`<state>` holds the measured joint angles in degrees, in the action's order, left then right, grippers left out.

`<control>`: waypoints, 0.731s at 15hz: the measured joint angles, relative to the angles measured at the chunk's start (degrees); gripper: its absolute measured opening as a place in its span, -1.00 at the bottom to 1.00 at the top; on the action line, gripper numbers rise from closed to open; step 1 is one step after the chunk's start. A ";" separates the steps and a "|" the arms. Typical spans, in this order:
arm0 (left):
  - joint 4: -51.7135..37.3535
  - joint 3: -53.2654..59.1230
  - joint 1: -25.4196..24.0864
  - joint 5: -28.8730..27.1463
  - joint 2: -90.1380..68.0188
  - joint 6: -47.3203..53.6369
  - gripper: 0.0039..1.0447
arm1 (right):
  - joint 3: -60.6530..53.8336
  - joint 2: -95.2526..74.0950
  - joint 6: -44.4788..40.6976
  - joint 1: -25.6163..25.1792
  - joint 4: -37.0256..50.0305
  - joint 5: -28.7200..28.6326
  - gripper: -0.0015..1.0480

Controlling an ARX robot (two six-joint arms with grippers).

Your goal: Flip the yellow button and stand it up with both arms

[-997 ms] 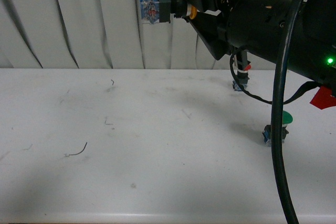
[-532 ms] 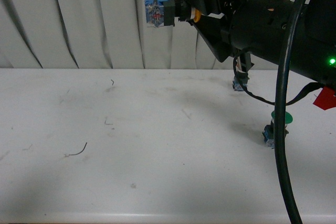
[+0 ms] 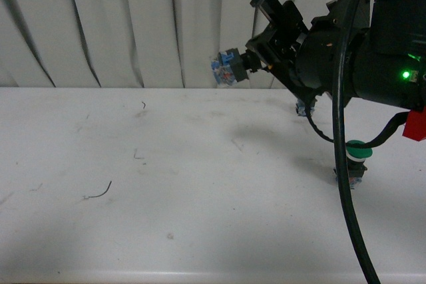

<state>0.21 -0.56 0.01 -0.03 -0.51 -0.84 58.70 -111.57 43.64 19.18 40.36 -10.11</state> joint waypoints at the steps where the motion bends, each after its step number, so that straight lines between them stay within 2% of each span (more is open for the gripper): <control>1: 0.00 0.00 0.00 0.00 0.00 0.00 0.22 | 0.94 0.22 -7.10 -0.90 -1.77 1.86 -0.31; 4: 0.00 0.00 0.00 0.00 0.00 0.00 0.84 | 6.10 0.31 -25.14 -5.62 -8.61 8.61 -0.31; 5: 0.00 0.00 0.00 0.00 0.00 0.04 0.88 | 8.50 0.15 -31.47 -7.58 -11.32 10.67 -0.31; 7: 0.00 0.00 0.00 0.00 0.00 0.04 0.88 | 12.85 -1.36 -37.46 -10.36 -16.15 13.40 -0.31; 11: 0.00 0.00 0.00 0.00 0.00 0.04 0.88 | 17.22 -5.81 -44.61 -13.75 -21.94 14.91 -0.31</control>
<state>0.21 -0.56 0.01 -0.03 -0.51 -0.80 75.92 -117.38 -0.97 5.43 18.41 4.80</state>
